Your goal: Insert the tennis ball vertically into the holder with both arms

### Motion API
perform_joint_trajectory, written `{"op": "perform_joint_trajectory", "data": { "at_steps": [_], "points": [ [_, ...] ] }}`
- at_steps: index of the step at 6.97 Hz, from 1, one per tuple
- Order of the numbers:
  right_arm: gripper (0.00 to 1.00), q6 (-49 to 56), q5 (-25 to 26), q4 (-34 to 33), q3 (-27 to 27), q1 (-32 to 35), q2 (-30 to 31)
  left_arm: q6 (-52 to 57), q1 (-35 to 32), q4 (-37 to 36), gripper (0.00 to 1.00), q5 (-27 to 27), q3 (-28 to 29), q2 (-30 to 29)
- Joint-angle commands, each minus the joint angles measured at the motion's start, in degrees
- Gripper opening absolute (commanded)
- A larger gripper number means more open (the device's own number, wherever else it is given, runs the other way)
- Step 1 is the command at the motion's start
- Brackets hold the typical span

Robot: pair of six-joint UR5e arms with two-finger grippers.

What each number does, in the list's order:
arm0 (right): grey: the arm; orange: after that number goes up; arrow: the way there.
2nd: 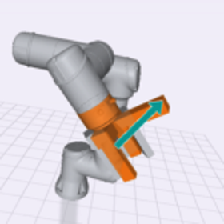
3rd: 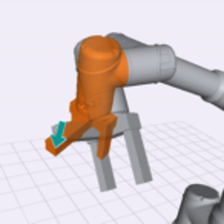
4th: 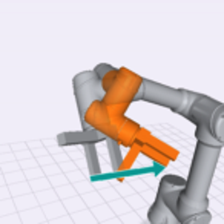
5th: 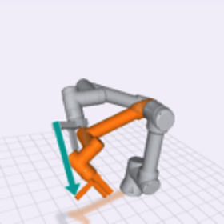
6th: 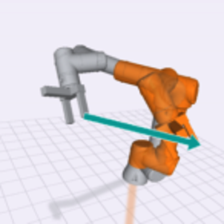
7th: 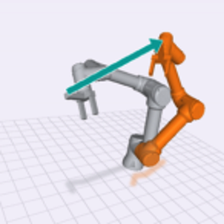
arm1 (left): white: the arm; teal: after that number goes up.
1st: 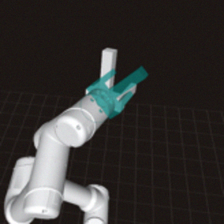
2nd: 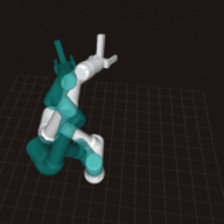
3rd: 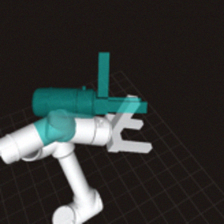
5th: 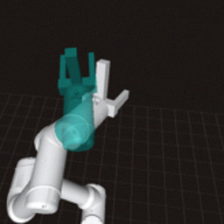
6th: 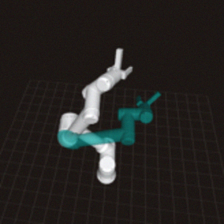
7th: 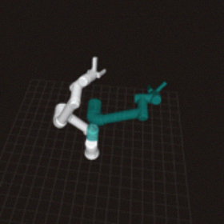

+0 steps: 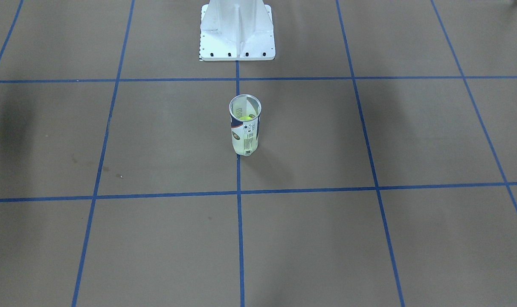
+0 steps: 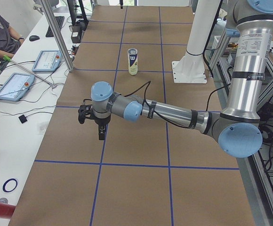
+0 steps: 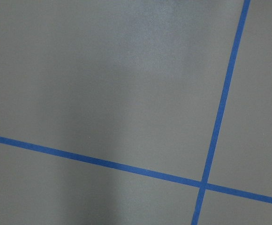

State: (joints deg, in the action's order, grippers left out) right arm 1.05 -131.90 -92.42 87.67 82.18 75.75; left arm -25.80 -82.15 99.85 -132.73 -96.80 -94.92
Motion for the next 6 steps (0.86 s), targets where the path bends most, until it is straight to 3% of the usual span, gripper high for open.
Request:
{"op": "perform_joint_trajectory", "data": {
  "at_steps": [1,6],
  "points": [
    [0.99,0.36,0.06,-0.04,-0.04,0.08,0.1,0.14,0.06,0.6,0.99,0.28,-0.15,0.17],
    [0.99,-0.43,-3.08,-0.3,0.05,1.66,-0.17,0.14,0.15,0.69,1.0,0.46,0.2,0.7]
  ]
}}
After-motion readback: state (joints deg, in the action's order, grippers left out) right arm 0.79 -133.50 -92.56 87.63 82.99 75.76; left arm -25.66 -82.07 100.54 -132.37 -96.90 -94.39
